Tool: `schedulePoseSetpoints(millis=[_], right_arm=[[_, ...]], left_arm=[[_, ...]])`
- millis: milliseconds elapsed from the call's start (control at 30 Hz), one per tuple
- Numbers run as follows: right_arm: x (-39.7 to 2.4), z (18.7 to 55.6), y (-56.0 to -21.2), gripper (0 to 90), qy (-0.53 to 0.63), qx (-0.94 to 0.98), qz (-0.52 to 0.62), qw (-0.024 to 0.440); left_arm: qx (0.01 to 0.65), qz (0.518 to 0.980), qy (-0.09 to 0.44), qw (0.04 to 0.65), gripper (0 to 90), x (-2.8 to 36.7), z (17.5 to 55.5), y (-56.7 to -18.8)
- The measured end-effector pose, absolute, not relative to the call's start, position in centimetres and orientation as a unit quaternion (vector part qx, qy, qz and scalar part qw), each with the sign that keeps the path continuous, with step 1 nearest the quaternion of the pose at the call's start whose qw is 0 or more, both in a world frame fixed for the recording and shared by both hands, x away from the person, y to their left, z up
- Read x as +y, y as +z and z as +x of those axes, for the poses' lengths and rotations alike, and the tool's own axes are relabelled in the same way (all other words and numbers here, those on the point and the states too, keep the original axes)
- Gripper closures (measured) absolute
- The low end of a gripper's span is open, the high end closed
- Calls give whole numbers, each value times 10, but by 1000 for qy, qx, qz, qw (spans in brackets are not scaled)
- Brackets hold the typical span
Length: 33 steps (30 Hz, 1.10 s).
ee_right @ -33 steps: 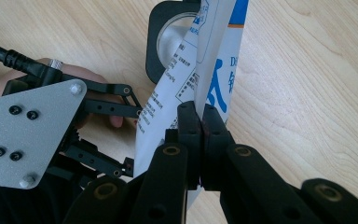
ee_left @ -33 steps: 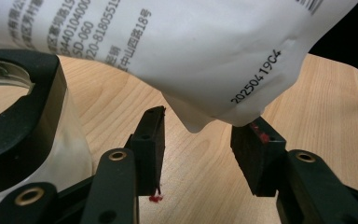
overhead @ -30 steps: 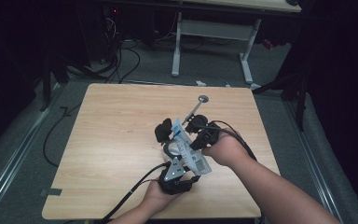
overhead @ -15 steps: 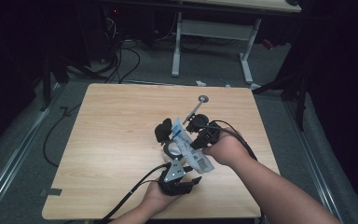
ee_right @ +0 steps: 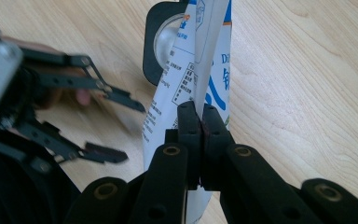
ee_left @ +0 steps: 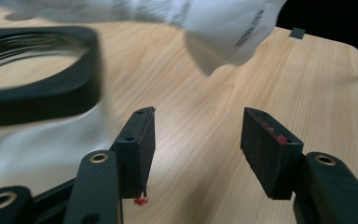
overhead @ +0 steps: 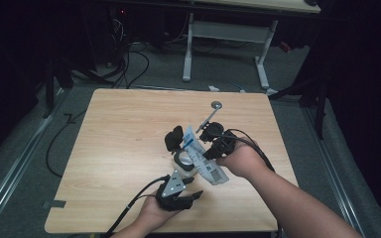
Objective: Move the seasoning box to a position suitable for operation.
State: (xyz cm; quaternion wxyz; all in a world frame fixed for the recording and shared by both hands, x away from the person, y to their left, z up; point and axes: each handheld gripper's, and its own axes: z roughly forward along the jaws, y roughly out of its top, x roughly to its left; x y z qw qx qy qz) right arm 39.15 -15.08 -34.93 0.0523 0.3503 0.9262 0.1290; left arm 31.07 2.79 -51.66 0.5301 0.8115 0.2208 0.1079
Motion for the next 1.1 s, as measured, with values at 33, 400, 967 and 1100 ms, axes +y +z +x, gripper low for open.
schedulePoseSetpoints(millis=[33, 400, 967, 1100], right_arm=[[-151, 392, -349, 893, 129, 926, 350, 52], [-157, 387, -354, 892, 135, 922, 359, 48], [-166, 383, -358, 891, 154, 920, 357, 54], [-169, 383, -358, 891, 151, 919, 361, 53]], left_arm=[[221, 812, 108, 530, 455, 28, 311, -517], [270, 775, 171, 545, 443, 103, 326, -511], [302, 764, 186, 539, 450, 115, 339, -515], [311, 761, 185, 538, 452, 118, 342, -516]])
